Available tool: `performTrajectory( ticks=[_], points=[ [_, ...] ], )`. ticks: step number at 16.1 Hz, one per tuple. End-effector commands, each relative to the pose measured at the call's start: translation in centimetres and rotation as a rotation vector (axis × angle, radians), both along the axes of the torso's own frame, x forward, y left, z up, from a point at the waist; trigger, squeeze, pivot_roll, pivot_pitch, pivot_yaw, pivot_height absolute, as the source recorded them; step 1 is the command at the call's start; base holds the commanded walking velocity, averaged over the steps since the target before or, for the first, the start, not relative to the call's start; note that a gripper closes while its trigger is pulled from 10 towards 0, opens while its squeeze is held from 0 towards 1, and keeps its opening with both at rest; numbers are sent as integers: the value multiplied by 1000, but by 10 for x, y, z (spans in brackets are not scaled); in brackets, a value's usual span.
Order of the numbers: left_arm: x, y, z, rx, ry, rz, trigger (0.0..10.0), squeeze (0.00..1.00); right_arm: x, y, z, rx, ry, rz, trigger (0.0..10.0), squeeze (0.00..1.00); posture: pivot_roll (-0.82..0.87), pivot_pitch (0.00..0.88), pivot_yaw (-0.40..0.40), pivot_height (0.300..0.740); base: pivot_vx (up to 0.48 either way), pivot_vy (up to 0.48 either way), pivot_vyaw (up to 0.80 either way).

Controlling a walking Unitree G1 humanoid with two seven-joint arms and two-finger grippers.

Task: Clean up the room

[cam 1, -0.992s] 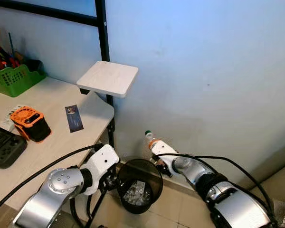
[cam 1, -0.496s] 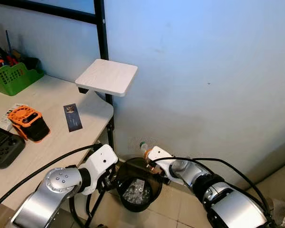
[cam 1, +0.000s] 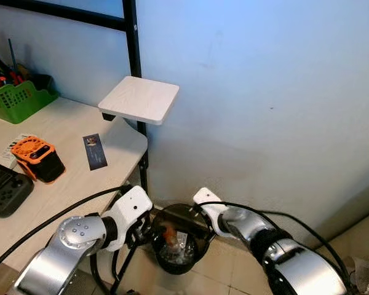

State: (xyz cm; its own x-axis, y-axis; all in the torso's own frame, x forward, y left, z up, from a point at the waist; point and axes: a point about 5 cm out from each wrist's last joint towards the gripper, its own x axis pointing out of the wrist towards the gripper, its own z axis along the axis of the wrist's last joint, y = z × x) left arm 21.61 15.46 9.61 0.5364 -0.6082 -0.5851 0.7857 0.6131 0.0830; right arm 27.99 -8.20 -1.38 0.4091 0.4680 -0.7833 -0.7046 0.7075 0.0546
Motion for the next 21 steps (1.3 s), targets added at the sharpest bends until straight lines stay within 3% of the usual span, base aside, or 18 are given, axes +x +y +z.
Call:
performTrajectory(
  ticks=[1, 2, 3, 5, 6, 8, 11, 13, 15, 19, 21],
  points=[
    [6, 0, 0, -30, -8, 113, 10000, 0, 8, -12, 9, 109, -63, -79, 10000, 992, -49, 0, -48, 740, 0, 0, 0],
    [12, -1, 1, -70, -35, 216, 10000, 0, 7, -25, 16, 193, -120, -147, 10000, 0, -57, 0, -37, 740, 0, 0, 0],
    [15, -1, 0, -92, -39, 300, 10000, 0, 2, -40, 29, 237, -236, -204, 10000, 0, -72, 0, -25, 740, 0, 0, 0],
    [17, 2, -3, -82, -48, 363, 10000, 0, -3, -54, 43, 252, -339, -302, 10000, 0, -82, 0, -17, 740, 0, 0, 0],
    [15, 1, -5, -26, -93, 354, 10000, 0, -10, -69, 57, 276, -412, -446, 10000, 0, -96, 0, -3, 740, 0, 0, -800],
    [13, -9, 2, -53, -196, 347, 10000, 0, -25, -82, 68, 277, -510, -526, 10000, 0, -96, 0, 12, 740, 0, 0, -800],
    [12, -5, 2, -80, -213, 436, 10000, 0, -41, -90, 73, 263, -514, -665, 10000, 0, -91, 0, 23, 740, 0, 0, -800],
    [15, 8, 5, -99, -264, 541, 10000, 0, -49, -86, 85, 255, -519, -754, 10000, 0, -92, 0, 29, 740, 0, 0, -800],
    [13, 19, 2, -79, -255, 613, 10000, 0, -50, -90, 95, 238, -575, -843, 10000, 0, -107, 0, 39, 740, 0, 0, -800],
    [4, 20, -2, -53, -234, 649, 10000, 0, -51, -89, 99, 244, -544, -843, 10000, 0, -73, 0, 9, 740, 0, 0, -800],
    [3, 24, 4, -81, -267, 681, 10000, 0, -55, -86, 103, 196, -557, -756, 10000, 0, -56, 0, -8, 740, 0, 0, -800]
  ],
)
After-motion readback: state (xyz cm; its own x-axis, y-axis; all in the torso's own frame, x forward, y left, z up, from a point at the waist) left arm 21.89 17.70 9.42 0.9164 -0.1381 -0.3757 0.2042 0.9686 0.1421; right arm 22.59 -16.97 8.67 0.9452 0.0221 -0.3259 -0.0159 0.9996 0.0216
